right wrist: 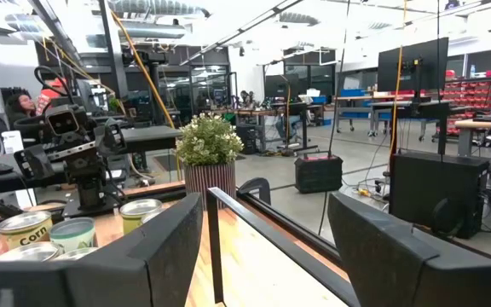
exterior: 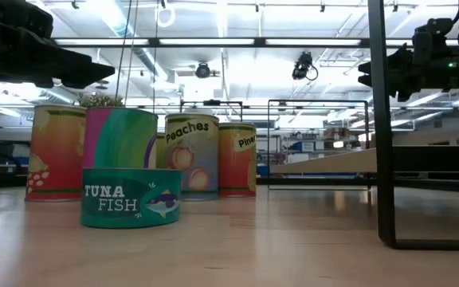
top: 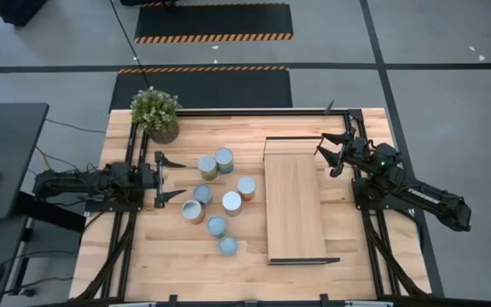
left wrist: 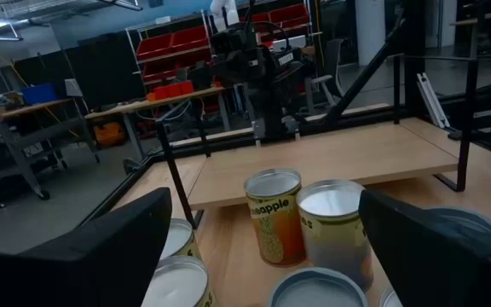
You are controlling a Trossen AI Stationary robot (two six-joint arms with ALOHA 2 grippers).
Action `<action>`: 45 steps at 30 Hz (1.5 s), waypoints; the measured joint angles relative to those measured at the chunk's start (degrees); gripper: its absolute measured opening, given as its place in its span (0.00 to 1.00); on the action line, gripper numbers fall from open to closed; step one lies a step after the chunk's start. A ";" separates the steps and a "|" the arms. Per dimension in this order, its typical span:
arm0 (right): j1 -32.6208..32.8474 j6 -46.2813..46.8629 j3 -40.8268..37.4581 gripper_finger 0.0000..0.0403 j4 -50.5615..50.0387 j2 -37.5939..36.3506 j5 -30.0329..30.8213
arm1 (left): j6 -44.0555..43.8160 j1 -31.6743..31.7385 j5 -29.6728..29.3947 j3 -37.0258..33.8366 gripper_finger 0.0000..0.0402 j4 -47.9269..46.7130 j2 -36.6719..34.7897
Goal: Pick and place cans onto a shelf
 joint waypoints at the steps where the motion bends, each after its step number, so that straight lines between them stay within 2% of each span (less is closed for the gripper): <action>1: 0.00 -0.01 0.00 0.65 0.02 0.01 -0.02 | 0.00 0.00 0.00 0.00 0.96 0.00 -0.01; 16: 0.00 0.00 0.00 0.65 0.01 0.00 -0.02 | -0.52 0.00 0.01 -0.01 0.96 0.07 0.00; 22: 0.01 -0.01 0.00 0.65 0.02 0.02 -0.02 | -24.28 -0.01 0.60 0.01 0.96 0.16 -0.01; 28: -0.01 0.00 0.00 0.65 0.02 0.00 0.00 | -34.22 0.00 0.40 0.00 0.96 0.40 0.00; 35: 0.01 0.01 0.00 0.65 0.02 0.00 0.00 | -31.47 0.00 -0.59 0.02 0.96 1.04 0.00; 41: 0.01 0.16 0.00 0.65 2.44 0.02 0.16 | -32.89 -0.02 -5.24 0.00 0.96 5.06 -0.01; 45: 0.01 7.37 0.00 0.65 9.84 0.02 2.78 | -31.33 0.02 -8.50 0.01 0.96 10.39 -0.02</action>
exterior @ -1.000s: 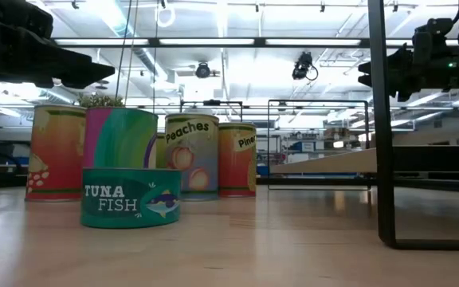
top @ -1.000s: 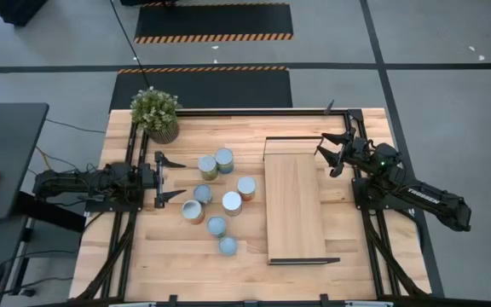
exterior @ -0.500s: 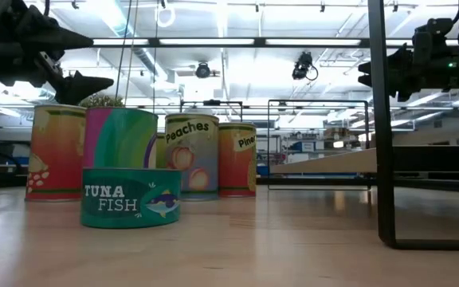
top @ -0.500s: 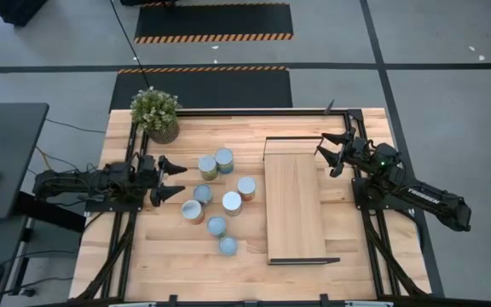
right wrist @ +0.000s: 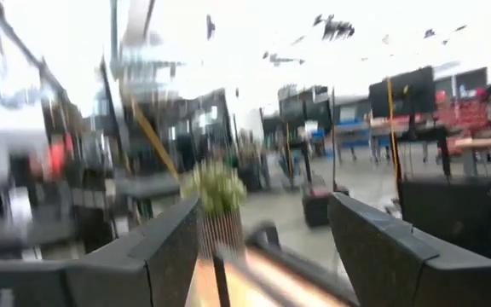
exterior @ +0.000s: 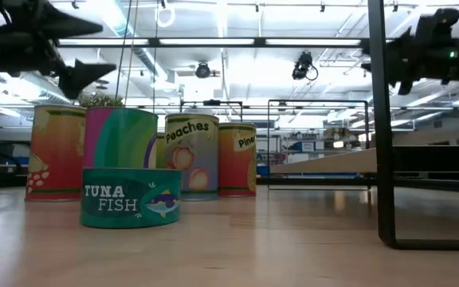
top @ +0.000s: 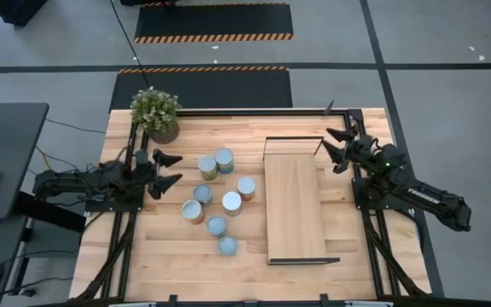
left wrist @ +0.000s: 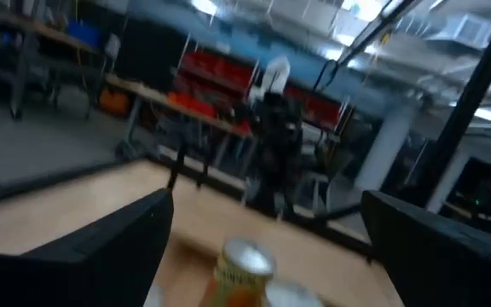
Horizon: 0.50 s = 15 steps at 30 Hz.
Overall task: Pick and place cans onto a shelf
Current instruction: Put the canned corn on the shelf
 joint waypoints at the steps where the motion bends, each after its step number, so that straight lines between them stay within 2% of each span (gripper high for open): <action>1: -0.02 1.21 0.00 0.65 2.31 0.00 0.78 | 1.08 0.00 -0.09 0.01 0.96 1.25 0.04; 6: 0.00 3.33 0.00 0.65 9.29 -0.02 4.43 | 4.93 0.15 -1.50 0.01 0.96 6.31 1.89; 10: 0.01 6.86 0.00 0.65 10.05 -0.02 7.62 | 6.26 0.15 -6.89 0.01 0.96 6.88 4.17; 15: 0.00 9.84 0.00 0.65 9.94 0.28 7.43 | 5.46 0.14 -7.78 0.01 0.96 7.78 8.12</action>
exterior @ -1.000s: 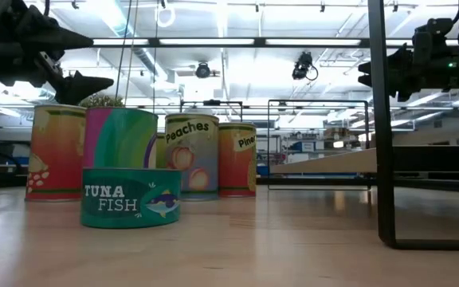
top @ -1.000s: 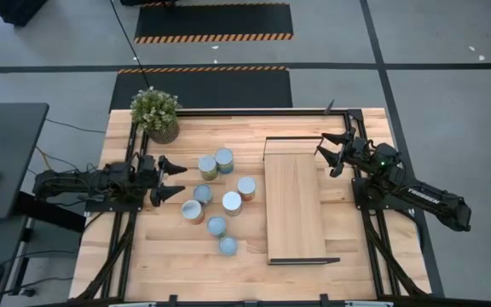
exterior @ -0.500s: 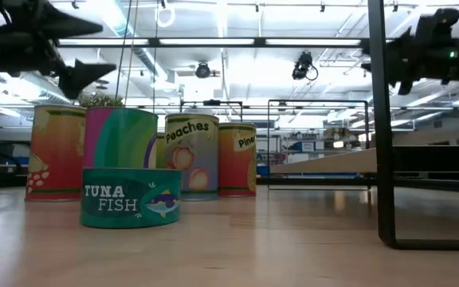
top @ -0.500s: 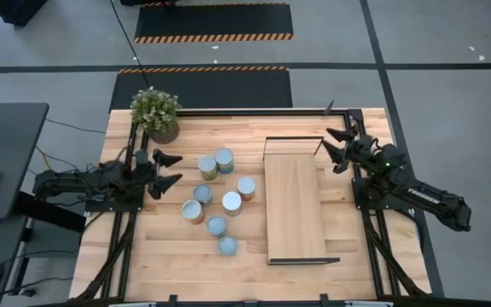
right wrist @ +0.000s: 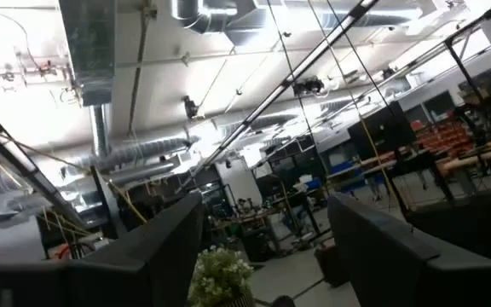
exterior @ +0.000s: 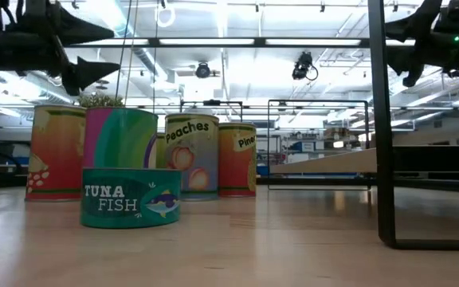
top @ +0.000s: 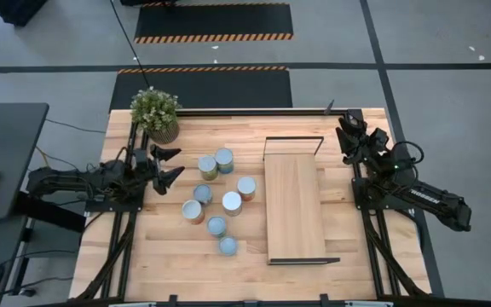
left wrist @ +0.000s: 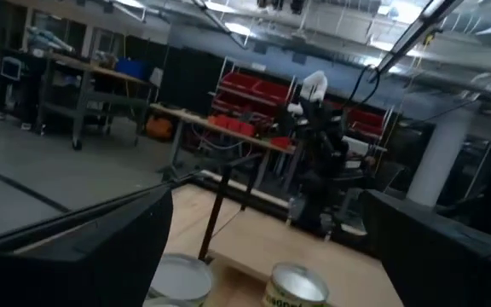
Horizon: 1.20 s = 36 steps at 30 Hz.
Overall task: Pick and place cans onto a shelf
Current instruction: Put the canned corn on the shelf
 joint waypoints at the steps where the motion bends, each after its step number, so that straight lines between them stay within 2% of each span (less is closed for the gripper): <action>1: 0.00 0.16 0.00 0.65 -0.02 0.17 -0.37 | 0.06 0.01 -0.19 0.00 0.96 0.33 1.01; 6: 0.04 -2.26 0.12 0.65 1.67 1.98 -7.08 | 0.60 0.16 -0.56 0.03 0.96 3.61 6.69; 12: 0.04 -6.23 3.48 0.65 1.24 6.77 -9.05 | 3.74 2.35 2.46 5.72 0.96 -0.38 15.29; 20: 0.37 -8.64 4.52 0.65 -0.77 15.19 -14.74 | 1.69 3.61 10.04 17.92 0.96 -22.39 24.02; 26: 4.07 -11.16 4.52 0.65 -1.08 20.25 -24.33 | -1.80 0.26 14.93 27.36 0.96 -38.03 28.69; 31: 8.76 -17.93 4.50 0.65 1.62 20.20 -23.77 | -8.74 -4.69 18.94 34.68 0.96 -51.07 31.66; 36: 11.99 -20.82 4.50 0.65 1.51 20.34 -23.83 | -22.85 -11.34 20.30 40.98 0.96 -65.06 34.62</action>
